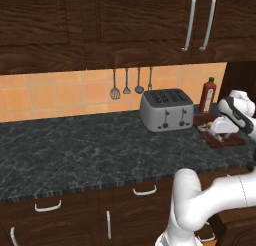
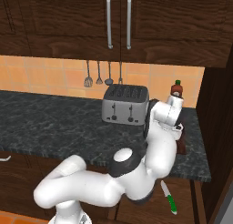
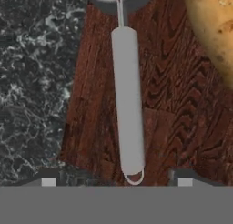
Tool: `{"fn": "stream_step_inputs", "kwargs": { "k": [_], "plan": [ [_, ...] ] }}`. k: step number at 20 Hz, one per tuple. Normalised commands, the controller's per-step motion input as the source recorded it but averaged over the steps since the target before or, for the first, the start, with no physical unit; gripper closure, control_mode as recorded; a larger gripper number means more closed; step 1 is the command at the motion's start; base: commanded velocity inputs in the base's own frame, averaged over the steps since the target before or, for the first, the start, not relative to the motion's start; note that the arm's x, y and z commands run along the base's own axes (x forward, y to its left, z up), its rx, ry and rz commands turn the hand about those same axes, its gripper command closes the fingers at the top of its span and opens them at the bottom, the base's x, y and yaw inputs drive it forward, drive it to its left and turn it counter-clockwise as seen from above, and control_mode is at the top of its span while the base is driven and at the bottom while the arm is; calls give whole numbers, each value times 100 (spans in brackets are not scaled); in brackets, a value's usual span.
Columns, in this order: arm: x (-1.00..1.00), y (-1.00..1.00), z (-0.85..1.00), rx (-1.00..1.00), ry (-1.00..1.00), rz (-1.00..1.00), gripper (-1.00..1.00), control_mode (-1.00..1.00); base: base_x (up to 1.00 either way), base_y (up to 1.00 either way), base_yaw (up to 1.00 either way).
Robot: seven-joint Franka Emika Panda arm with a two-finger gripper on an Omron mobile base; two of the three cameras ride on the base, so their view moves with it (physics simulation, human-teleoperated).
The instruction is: Place the appropriate cutting tool for cutting the potato skin on the cutting board.
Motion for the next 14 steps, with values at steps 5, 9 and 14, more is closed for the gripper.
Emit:
{"fn": "stream_step_inputs", "kwargs": {
  "k": [5, 9, 14],
  "plan": [
    [-78, 16, 78, -3, -25, 0, -100, -100, 0, 0, 0],
    [-91, 46, 39, -11, -16, 0, -100, -100, 0, 0, 0],
    [-100, 41, 20, -5, -15, -2, -100, -100, 0, 0, 0]
  ]
}}
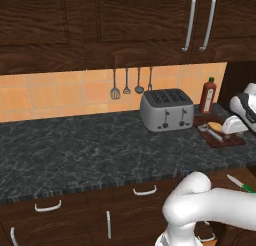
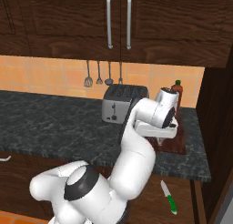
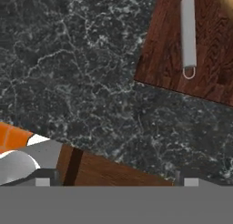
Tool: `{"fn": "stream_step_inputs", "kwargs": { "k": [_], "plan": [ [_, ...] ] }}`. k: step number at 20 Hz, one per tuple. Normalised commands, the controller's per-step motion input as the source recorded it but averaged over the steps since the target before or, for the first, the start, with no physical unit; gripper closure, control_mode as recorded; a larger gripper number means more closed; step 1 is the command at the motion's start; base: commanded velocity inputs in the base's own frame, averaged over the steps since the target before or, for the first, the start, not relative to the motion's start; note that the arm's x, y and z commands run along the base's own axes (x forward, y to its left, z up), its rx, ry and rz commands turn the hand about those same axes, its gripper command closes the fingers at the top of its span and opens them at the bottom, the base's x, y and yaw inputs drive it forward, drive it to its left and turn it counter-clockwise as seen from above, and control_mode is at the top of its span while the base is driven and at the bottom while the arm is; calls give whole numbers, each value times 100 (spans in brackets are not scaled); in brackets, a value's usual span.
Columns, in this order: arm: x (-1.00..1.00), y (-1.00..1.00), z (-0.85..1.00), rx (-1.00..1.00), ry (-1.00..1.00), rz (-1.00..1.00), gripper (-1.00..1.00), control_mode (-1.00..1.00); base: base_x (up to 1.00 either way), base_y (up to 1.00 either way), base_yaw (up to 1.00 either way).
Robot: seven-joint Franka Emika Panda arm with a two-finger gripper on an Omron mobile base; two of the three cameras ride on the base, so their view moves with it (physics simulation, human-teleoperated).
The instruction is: Place the appropriate cutting tool for cutting the potato skin on the cutting board.
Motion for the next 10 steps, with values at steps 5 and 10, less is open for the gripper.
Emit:
{"fn": "stream_step_inputs", "kwargs": {
  "k": [5, 10],
  "plan": [
    [-100, 6, 30, 0, -11, -7, -100, -100, 0, 0, 0],
    [-100, 1, 38, 0, -5, -1, -100, -100, 0, 0, 0]
  ]
}}
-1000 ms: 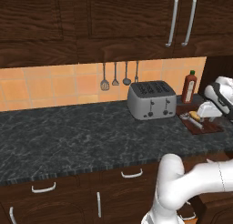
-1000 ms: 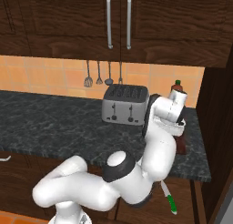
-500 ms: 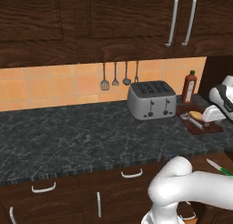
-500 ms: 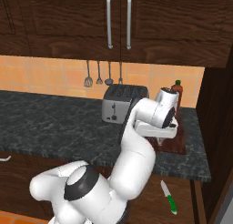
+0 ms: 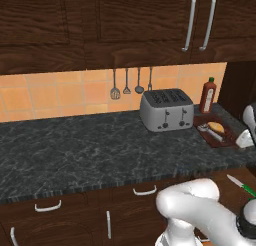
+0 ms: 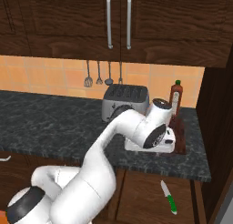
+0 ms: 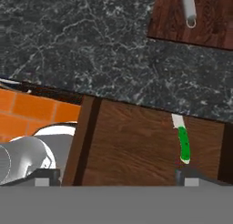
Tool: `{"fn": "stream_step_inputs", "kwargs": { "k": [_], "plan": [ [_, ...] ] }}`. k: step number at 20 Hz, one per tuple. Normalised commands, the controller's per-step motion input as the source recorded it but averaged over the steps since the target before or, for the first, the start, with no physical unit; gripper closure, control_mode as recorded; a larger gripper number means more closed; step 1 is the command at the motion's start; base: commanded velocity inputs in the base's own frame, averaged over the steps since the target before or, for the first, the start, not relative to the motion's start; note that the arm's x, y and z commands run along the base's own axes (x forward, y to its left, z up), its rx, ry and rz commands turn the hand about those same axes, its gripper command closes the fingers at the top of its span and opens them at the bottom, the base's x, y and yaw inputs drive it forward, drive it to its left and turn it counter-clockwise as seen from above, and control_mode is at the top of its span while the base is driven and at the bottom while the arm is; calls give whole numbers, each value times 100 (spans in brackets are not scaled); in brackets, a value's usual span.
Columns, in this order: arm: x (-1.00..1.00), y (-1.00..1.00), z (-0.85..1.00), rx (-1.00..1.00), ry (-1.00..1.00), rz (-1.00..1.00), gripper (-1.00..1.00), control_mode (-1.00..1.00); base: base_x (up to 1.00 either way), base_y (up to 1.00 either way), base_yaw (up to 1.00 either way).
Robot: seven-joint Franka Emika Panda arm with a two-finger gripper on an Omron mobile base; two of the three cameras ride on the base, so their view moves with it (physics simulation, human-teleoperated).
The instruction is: Place the appropriate cutting tool for cutting the potato skin on the cutting board.
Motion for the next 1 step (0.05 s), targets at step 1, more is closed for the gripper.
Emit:
{"fn": "stream_step_inputs", "kwargs": {
  "k": [1],
  "plan": [
    [-100, 0, 41, 0, -12, 0, -100, -100, 0, 0, 0]
  ]
}}
